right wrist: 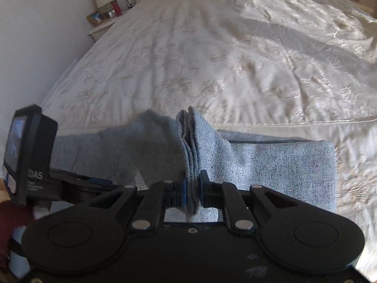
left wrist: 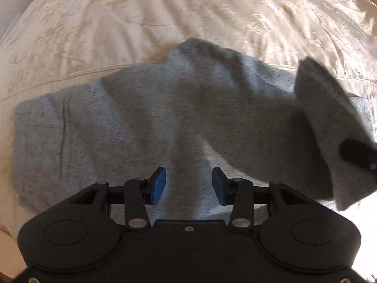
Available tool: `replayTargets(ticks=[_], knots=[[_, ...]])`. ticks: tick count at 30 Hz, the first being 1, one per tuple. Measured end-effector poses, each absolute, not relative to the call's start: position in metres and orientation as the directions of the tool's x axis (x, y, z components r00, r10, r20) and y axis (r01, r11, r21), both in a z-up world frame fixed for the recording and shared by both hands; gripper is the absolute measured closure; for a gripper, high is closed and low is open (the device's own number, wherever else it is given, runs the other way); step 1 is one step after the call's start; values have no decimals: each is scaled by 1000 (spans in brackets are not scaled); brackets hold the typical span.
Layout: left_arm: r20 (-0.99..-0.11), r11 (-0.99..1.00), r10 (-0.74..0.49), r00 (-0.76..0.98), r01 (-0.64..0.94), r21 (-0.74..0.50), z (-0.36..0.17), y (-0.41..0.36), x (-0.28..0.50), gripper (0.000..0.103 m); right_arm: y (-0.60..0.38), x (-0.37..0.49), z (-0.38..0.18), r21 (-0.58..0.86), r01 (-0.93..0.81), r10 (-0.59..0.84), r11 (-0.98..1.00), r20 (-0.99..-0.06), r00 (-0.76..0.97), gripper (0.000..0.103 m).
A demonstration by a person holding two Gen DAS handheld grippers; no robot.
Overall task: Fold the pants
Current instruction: 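Grasp the trouser edge with the right tool, lift and fold it over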
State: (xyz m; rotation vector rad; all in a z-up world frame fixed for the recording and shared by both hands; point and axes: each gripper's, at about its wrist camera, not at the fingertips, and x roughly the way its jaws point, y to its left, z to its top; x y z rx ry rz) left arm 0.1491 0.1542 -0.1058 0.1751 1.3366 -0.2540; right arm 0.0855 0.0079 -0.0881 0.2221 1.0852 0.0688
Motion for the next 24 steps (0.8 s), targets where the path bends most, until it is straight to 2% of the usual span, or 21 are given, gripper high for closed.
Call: replayTargets(ticks=[1,3,4,7,8,11,16,18,21,24], knots=[[-975,960,-75,211,280,-14,-107,165,149,52,25,90,-102,178,38,143,983,-885,443,90],[-974,960,-70,214,279,-8,-105,181,148,52,48,94,-120,156,4,140,988,-896,422,77],[-974,960,-73,216,279,-10,-104,187,149,52,58,96,-124,151,-4,139,989,-902,409,75],[-967,957,-98,234,288,-27,-98,195,149,52,57,91,-107,249,19,216,968,-875,434,74],[-966,956,-109,236,292,-37,-96,195,149,52,55,88,-98,282,27,240,959,-860,450,70],[-958,946,-167,235,312,-88,-92,182,154,52,34,77,-74,306,75,230,949,-835,499,65],[-941,909,-251,226,390,-148,-85,142,153,52,-25,71,-77,162,259,25,952,-886,463,66],[-941,891,-264,214,427,-153,-88,123,151,52,-57,66,-89,121,358,-45,926,-905,422,71],[-945,867,-268,184,473,-154,-98,99,144,52,-95,57,-107,95,466,-93,880,-927,363,83],[-959,845,-251,130,513,-151,-113,82,129,52,-118,47,-125,77,522,-99,849,-949,301,83]])
